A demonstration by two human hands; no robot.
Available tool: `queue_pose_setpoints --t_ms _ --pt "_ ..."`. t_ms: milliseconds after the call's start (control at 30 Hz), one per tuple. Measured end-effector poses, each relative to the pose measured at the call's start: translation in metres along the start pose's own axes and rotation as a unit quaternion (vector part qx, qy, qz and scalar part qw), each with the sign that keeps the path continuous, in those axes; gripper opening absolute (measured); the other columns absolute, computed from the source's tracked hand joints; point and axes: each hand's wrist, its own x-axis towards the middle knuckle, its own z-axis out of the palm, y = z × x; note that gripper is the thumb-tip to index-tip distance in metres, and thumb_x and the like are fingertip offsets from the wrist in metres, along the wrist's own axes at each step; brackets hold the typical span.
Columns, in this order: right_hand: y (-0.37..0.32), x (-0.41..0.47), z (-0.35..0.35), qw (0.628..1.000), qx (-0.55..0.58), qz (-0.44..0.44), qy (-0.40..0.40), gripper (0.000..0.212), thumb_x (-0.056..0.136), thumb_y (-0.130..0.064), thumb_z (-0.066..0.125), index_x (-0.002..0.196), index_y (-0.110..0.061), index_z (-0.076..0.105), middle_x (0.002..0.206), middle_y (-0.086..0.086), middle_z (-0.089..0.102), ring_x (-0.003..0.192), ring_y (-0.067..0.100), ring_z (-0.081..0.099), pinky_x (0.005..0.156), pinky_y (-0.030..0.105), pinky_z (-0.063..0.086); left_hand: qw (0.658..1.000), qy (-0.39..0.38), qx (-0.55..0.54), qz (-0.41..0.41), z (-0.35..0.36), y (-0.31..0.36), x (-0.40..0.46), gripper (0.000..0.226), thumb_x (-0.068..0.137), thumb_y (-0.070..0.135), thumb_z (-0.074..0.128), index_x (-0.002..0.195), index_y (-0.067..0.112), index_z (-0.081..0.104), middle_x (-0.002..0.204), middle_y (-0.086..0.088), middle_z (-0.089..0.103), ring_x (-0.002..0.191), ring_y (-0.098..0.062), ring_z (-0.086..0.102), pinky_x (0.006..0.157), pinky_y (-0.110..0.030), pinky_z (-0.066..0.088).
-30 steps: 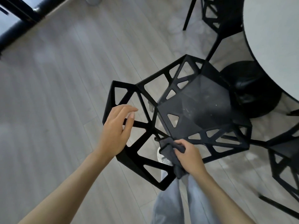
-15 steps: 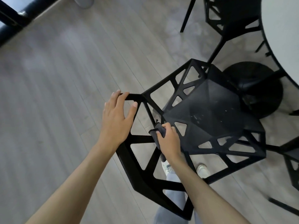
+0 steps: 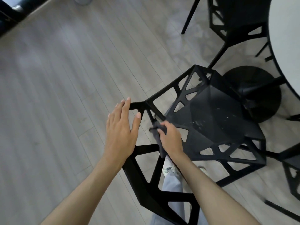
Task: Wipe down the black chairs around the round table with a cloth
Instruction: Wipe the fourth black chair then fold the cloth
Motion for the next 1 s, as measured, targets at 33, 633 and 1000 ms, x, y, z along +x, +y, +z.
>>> queue_pose_setpoints --t_ms 33,633,1000 --pt "-0.015 0.016 0.003 0.999 0.023 -0.012 0.020 0.010 0.100 -0.018 0.060 0.109 -0.021 0.064 0.103 -0.005 0.065 0.100 0.015 0.062 0.087 0.033 0.052 1.000 0.001 0.005 -0.001 0.000 0.001 0.001 0.062 0.110 0.055 0.032 0.166 0.030 0.020 0.171 0.005 0.025 0.159 -0.013 0.017 0.129 -0.050 0.020" --pt "-0.048 0.046 0.011 0.990 0.102 -0.085 0.056 0.019 0.102 -0.021 0.055 0.117 -0.030 0.062 0.110 -0.013 0.059 0.111 0.012 0.057 0.095 0.035 0.050 0.998 0.007 0.057 0.007 0.003 0.001 0.000 0.066 0.108 0.057 0.027 0.167 0.029 0.016 0.174 0.005 0.016 0.161 -0.012 0.010 0.131 -0.048 0.016" --pt "-0.031 0.073 0.031 0.988 0.029 -0.092 0.123 0.014 0.100 -0.015 0.054 0.107 -0.024 0.060 0.103 -0.006 0.055 0.097 0.018 0.057 0.079 0.040 0.057 0.999 0.000 0.053 0.004 0.004 -0.001 0.001 0.067 0.107 0.058 0.026 0.167 0.030 0.015 0.174 0.008 0.014 0.161 -0.009 0.008 0.131 -0.047 0.014"
